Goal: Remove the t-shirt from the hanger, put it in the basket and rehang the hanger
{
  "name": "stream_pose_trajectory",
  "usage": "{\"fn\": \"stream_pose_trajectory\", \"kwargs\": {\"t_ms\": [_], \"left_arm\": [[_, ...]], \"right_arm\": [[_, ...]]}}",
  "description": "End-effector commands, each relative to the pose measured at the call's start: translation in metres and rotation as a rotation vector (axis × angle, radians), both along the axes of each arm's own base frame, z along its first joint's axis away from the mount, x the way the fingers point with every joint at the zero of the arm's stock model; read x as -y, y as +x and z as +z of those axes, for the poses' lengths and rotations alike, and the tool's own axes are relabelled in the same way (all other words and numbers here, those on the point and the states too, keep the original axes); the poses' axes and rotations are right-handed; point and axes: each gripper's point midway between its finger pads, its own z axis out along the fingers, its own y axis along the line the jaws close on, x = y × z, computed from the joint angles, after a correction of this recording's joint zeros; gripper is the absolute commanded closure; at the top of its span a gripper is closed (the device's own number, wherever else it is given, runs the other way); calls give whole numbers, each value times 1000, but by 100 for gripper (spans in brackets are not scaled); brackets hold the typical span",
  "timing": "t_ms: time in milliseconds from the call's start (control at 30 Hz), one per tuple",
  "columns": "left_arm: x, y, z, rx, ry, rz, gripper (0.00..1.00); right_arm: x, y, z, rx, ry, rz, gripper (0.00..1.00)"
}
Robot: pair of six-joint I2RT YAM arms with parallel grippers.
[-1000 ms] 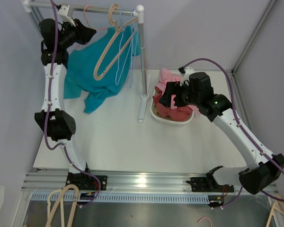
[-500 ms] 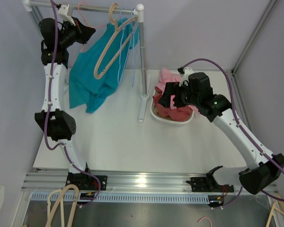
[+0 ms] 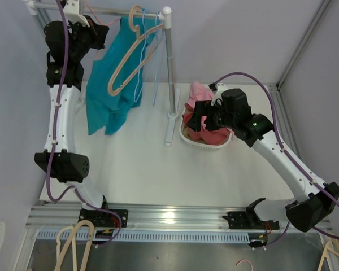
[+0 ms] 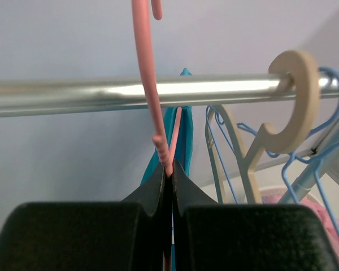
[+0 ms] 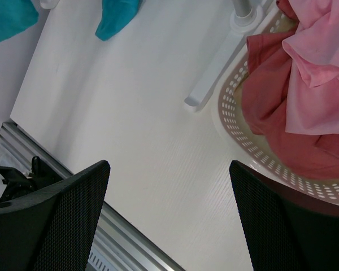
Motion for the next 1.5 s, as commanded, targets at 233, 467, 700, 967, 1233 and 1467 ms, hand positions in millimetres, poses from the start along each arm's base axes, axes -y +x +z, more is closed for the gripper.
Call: {"fn": "stream_pose_trajectory", "kwargs": {"t_ms": [233,467,700,967,1233,1467], "left_arm": [[-11,-43,48,146,24,236,99],[-25,-49,21,31,0,414,99],[-53,-86,-3,-21,-13,620,99],[-80,-144,-13,-84,-79,815,99],[-80,-180,-31,-164,-14,982,99],[-92,-194,-45,-189,15,1081,99]], "right_arm": [[0,-12,17,45,40,12,8],[-5,-19,25,62,62,29,8],[-14,-22,37,105,61,69,8],[-54,-47,42,166,70,269,7],[-128,-105,56,316,139,507,6],[-186,-166,87,501,257,662,6]]}}
